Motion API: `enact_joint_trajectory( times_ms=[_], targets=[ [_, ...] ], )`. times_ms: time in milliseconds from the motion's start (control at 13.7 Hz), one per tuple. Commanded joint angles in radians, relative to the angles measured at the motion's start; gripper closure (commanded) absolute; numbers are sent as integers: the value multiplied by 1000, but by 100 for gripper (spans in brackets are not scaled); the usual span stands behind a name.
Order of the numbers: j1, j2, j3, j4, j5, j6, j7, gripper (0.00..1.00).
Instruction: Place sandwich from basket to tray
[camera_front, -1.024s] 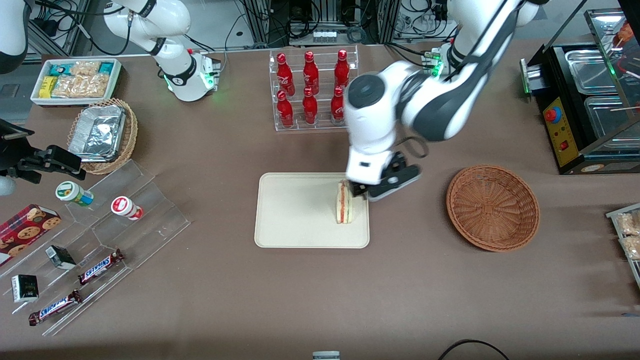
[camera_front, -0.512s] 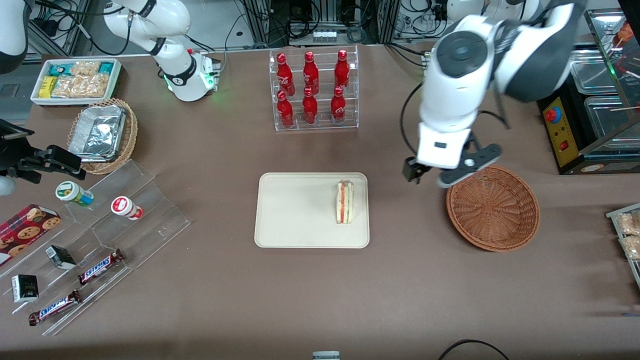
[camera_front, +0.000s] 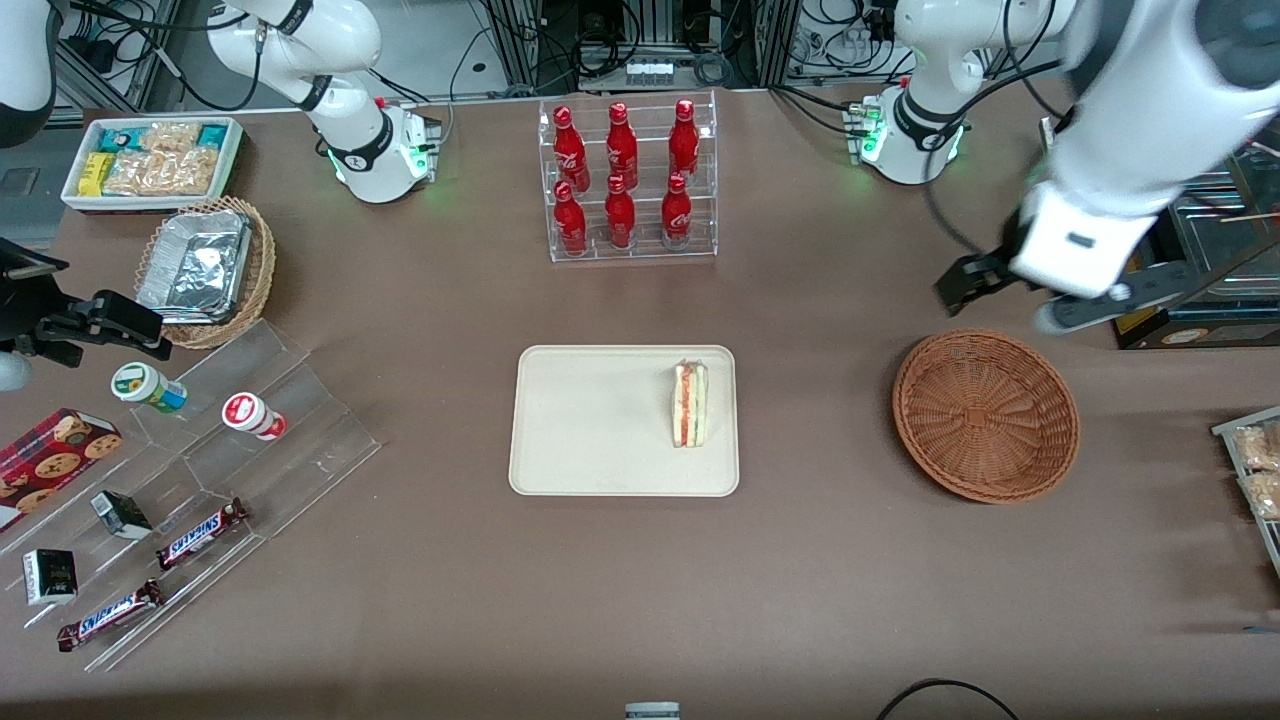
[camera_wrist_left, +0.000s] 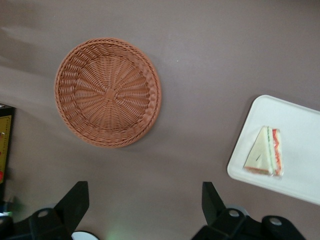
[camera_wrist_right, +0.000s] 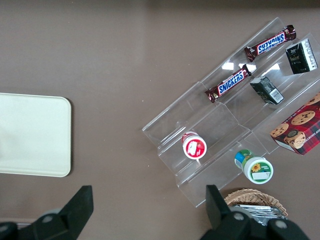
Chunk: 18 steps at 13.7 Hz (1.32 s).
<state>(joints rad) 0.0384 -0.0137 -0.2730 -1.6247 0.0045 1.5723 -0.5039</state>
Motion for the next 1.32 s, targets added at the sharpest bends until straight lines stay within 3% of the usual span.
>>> enact_joint_trajectory(
  times_ms=[0, 146, 512, 732, 951, 1244],
  targets=[
    [-47, -61, 112, -50, -43, -14, 114, 0],
    [-51, -69, 164, -50, -86, -38, 212, 0],
    [-55, -65, 205, -12, -87, -72, 239, 0],
    [-71, -54, 209, 20, -66, -101, 237, 0],
    [-72, -45, 207, 23, 8, -112, 277, 0],
    [-71, -54, 209, 16, 11, -118, 283, 0]
  ],
)
